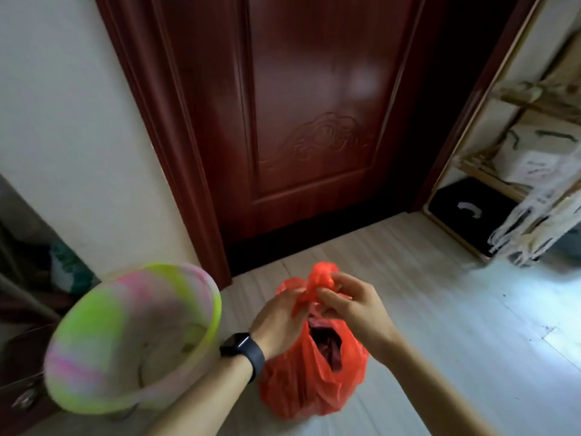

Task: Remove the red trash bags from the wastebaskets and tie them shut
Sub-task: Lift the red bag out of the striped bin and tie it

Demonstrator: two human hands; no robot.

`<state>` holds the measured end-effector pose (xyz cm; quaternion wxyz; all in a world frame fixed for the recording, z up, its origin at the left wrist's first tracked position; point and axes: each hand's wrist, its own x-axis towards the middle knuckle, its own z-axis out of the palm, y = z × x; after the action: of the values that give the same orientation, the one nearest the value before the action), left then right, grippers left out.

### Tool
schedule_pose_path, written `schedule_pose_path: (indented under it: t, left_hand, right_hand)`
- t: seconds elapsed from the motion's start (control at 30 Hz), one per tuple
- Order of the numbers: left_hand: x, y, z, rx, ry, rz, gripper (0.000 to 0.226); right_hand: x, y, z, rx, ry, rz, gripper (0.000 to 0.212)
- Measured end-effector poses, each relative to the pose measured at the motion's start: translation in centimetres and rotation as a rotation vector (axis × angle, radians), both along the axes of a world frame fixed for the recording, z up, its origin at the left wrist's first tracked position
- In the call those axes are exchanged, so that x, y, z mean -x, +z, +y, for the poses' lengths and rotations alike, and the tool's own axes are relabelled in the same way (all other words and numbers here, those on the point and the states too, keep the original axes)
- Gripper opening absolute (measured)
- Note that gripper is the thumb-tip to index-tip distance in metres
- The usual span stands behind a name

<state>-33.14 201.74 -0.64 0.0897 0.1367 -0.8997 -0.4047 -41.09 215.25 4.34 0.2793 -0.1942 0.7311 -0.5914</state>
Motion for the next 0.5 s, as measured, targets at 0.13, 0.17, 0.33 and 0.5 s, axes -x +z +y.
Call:
schedule_pose_path:
  t: [0.13, 0.17, 0.33, 0.5]
  left_hand:
    - [1.1, -2.7, -0.6, -0.396, 0.384, 0.005, 0.037]
    - [1.6, -2.8, -0.7, -0.450, 0.413, 0.012, 0.034]
    - [4.0, -2.1, 0.5, -0.597, 0.208, 0.133, 0.043]
    - [5.2, 0.3, 0.5, -0.732, -0.143, -0.119, 0.034]
  right_hand:
    - [2.0, -0.2, 1.1, 0.033, -0.181, 0.042, 0.015]
    - [2.4, 0.0, 1.0, 0.032, -0.193, 0.078, 0.018]
    - [4.1, 0.7, 0.1, -0.161, -0.040, 0.221, 0.017]
    - [5.6, 2.7, -0.1, -0.228, 0.020, 0.277, 0.014]
